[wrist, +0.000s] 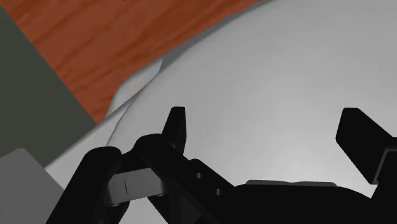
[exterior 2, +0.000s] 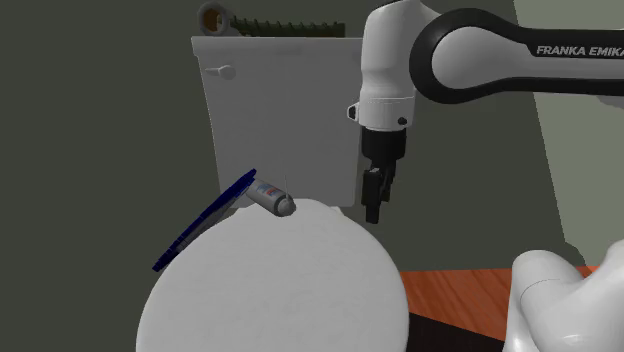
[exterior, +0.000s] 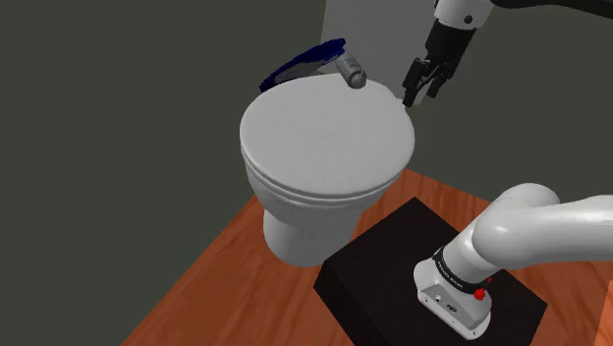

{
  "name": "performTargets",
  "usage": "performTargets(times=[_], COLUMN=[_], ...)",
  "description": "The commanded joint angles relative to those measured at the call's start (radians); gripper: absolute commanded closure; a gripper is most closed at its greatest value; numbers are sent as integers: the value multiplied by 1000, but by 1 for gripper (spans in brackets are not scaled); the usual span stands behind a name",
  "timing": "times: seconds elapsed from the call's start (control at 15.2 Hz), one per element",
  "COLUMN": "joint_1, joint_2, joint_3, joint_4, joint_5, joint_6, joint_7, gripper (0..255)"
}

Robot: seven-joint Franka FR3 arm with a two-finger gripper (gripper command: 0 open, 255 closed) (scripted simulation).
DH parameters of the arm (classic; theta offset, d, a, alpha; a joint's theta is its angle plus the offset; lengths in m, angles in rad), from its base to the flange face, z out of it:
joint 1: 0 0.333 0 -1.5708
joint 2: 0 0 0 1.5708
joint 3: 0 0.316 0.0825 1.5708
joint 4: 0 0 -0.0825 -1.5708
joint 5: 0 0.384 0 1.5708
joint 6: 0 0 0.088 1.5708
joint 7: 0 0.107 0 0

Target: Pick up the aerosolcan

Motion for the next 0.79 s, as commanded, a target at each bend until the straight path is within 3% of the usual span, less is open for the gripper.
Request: performTargets(times=[0.0, 0.73], joint_1=[0, -70], joint_2=[0, 415], joint_3=[0, -44], joint_4=[0, 278], joint_5=[0, 23], joint_6=[0, 136], joint_7=[0, 88], gripper=[0, 0])
